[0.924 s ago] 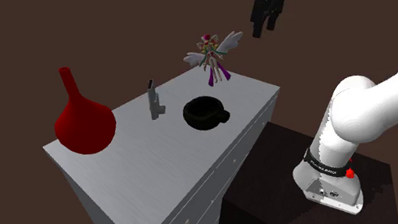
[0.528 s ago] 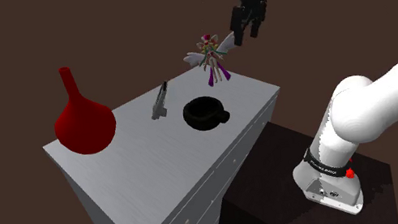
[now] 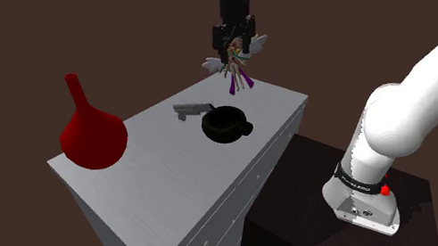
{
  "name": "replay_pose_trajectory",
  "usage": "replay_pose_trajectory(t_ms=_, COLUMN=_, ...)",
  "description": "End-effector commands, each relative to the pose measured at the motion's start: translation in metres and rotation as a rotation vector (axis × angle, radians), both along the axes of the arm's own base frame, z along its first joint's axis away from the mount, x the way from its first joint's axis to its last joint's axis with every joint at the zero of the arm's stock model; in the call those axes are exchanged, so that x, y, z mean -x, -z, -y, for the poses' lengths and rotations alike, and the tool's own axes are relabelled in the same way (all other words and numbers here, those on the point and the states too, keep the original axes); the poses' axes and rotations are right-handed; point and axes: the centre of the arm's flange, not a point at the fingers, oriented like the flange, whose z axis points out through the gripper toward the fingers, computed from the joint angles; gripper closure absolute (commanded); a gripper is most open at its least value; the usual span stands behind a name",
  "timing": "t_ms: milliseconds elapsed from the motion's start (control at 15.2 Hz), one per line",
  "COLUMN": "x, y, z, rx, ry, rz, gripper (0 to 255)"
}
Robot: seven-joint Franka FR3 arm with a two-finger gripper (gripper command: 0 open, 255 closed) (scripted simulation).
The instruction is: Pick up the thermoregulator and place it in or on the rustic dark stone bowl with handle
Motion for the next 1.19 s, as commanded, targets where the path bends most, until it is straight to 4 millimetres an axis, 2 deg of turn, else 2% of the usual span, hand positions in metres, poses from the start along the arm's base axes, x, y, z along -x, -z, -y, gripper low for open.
replay_pose_trajectory(t_ms=0, x=-0.023, y=0.015, z=-0.010, rx=0.003, ry=0.017, rz=-0.015, gripper=0)
replay_pose_trajectory(t_ms=1122, x=-0.221, y=0.137, z=-0.079, rx=0.031, ry=0.157, rz=-0.142, gripper=0)
